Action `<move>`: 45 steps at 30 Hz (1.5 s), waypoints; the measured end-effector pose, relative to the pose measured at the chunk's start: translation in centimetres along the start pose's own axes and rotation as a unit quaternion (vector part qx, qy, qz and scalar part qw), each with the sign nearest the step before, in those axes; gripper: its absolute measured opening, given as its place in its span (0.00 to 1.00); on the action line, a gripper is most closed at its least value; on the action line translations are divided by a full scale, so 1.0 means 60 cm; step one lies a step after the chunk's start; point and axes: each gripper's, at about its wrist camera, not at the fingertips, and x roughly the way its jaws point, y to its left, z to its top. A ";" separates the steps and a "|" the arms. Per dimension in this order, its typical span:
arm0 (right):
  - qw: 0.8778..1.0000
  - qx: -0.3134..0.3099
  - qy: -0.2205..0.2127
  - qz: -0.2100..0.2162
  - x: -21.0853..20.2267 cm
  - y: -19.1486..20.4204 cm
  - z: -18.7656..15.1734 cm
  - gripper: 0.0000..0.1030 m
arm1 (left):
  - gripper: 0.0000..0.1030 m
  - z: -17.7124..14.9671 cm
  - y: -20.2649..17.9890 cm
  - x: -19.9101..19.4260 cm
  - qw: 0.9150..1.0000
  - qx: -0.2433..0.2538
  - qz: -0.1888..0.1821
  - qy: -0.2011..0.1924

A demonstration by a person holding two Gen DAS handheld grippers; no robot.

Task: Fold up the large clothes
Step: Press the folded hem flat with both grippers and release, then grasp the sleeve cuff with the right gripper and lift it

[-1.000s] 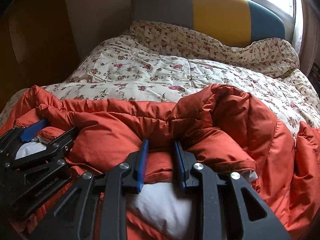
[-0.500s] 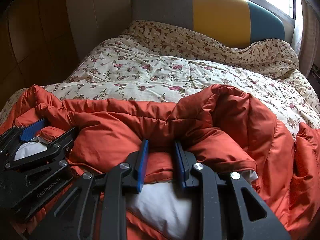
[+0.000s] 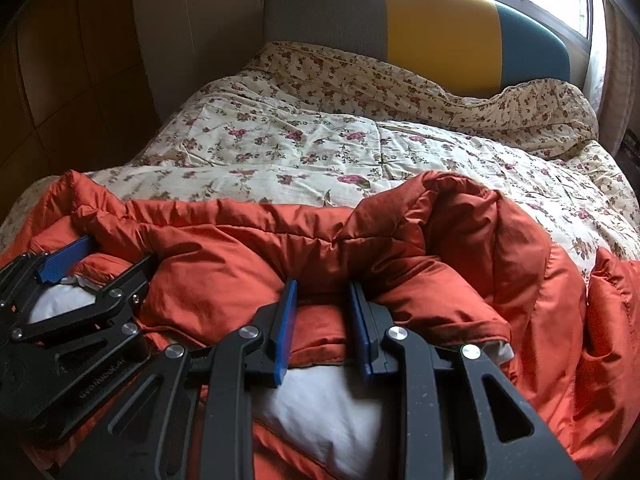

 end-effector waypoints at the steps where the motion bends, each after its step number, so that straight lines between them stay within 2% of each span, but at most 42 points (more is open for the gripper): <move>1: 1.000 0.001 0.003 0.010 -0.009 -0.006 0.002 0.31 | 0.71 0.002 0.001 -0.005 1.000 0.003 0.004 0.000; 3: 0.999 0.016 0.003 0.038 -0.038 -0.023 0.004 0.46 | 0.79 0.000 0.003 -0.019 1.000 0.012 0.009 -0.002; 4: 0.998 0.026 -0.003 0.049 -0.056 -0.032 0.005 0.60 | 0.84 -0.004 0.006 -0.029 1.000 0.015 0.008 -0.006; 6: 0.997 0.050 -0.035 0.051 -0.105 -0.065 0.002 0.67 | 0.90 -0.013 0.013 -0.048 1.000 0.014 0.011 -0.013; 9: 0.993 0.089 -0.062 0.039 -0.158 -0.138 -0.012 0.67 | 0.90 -0.027 0.018 -0.070 1.000 0.010 0.012 -0.014; 11: 0.991 0.116 -0.072 0.008 -0.178 -0.195 -0.028 0.67 | 0.90 -0.037 0.029 -0.083 1.000 -0.001 0.028 -0.014; 14: 0.980 0.178 -0.079 -0.046 -0.199 -0.311 -0.067 0.68 | 0.90 -0.051 0.056 -0.105 0.998 -0.035 0.038 -0.028; 16: 0.967 0.230 -0.075 -0.078 -0.208 -0.387 -0.092 0.67 | 0.90 -0.057 0.076 -0.112 0.996 -0.061 0.050 -0.034; 17: 0.957 0.264 -0.073 -0.095 -0.214 -0.434 -0.108 0.68 | 0.90 -0.060 0.084 -0.112 0.995 -0.072 0.056 -0.032; 21: 0.921 0.350 -0.082 -0.148 -0.231 -0.576 -0.150 0.68 | 0.90 -0.078 0.106 -0.083 0.992 -0.099 0.074 0.004; 22: 0.912 0.372 -0.083 -0.150 -0.230 -0.608 -0.157 0.68 | 0.90 -0.081 0.109 -0.074 0.992 -0.103 0.071 0.014; 25: 0.895 0.416 -0.080 -0.141 -0.218 -0.680 -0.164 0.68 | 0.92 -0.081 0.114 -0.064 0.992 -0.108 0.069 0.021; 28: 0.885 0.439 -0.085 -0.131 -0.194 -0.721 -0.159 0.68 | 0.94 -0.081 0.111 -0.058 0.992 -0.103 0.071 0.025; 30: 0.880 0.445 -0.082 -0.143 -0.179 -0.743 -0.155 0.62 | 0.95 -0.084 0.108 -0.052 0.992 -0.101 0.072 0.032; 33: 0.879 0.438 -0.094 -0.162 -0.167 -0.754 -0.148 0.47 | 0.96 -0.096 0.108 -0.053 0.992 -0.102 0.071 0.035; 34: 0.883 0.428 -0.098 -0.165 -0.162 -0.756 -0.142 0.31 | 0.97 -0.097 0.109 -0.053 0.991 -0.104 0.069 0.036; 35: 0.887 0.420 -0.100 -0.164 -0.161 -0.748 -0.140 0.23 | 0.97 -0.097 0.111 -0.051 0.991 -0.107 0.067 0.037; 37: 0.892 0.402 -0.115 -0.169 -0.171 -0.731 -0.139 0.13 | 0.97 -0.099 0.111 -0.049 0.991 -0.111 0.063 0.039; 40: 0.906 0.353 -0.135 -0.188 -0.192 -0.691 -0.123 0.08 | 0.97 -0.100 0.111 -0.048 0.991 -0.113 0.062 0.039; 43: 0.927 0.269 -0.164 -0.202 -0.214 -0.616 -0.097 0.06 | 0.97 -0.100 0.111 -0.048 0.991 -0.113 0.062 0.039; 45: 0.936 0.219 -0.179 -0.209 -0.220 -0.565 -0.081 0.06 | 0.97 -0.100 0.110 -0.048 0.991 -0.113 0.061 0.039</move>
